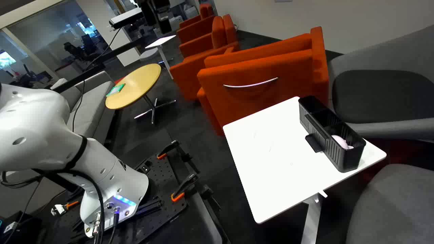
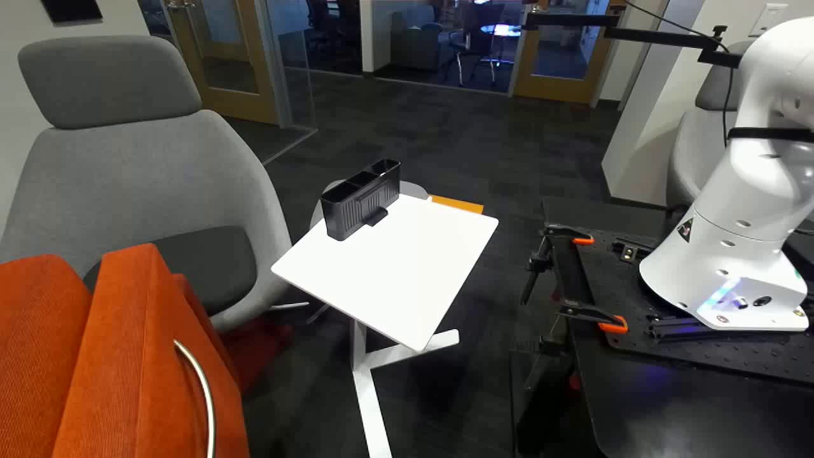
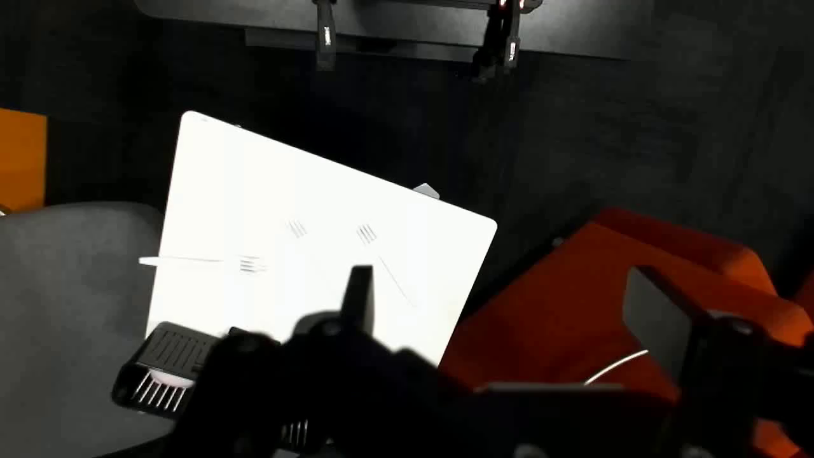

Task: Move the fork on the right to the left

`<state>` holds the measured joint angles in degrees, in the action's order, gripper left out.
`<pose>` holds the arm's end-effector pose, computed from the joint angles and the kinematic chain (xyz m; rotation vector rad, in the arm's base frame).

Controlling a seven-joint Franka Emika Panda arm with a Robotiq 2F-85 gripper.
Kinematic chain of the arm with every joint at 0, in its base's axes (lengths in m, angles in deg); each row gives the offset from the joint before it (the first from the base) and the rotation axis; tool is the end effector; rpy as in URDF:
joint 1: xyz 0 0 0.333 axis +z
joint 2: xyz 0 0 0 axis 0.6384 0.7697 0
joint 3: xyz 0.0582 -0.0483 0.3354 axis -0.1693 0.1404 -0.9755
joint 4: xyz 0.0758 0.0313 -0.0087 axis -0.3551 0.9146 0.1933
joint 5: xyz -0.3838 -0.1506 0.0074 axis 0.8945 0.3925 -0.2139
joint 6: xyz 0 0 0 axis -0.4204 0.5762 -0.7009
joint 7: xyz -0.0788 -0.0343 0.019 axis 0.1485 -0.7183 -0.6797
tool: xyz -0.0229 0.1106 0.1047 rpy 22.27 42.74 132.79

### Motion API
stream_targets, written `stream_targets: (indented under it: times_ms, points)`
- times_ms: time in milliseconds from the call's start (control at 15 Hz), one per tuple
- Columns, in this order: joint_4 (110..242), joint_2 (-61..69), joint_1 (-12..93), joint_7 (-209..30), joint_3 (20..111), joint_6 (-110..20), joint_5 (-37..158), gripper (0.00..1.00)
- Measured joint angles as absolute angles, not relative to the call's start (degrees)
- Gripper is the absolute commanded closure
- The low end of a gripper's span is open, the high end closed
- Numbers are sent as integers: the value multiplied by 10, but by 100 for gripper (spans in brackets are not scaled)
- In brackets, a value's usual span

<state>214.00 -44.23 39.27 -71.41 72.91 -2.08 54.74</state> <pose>0.3645 -0.0785 0.5209 -2.9654 -0.0887 0.1476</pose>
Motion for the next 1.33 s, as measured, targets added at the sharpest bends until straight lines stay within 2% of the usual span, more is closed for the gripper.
stream_targets:
  times_ms: [867,1333]
  points:
    - [2141,-442,389,-719,727,-28,548,0]
    - [2185,-381,310,-796,738,-254,566,0]
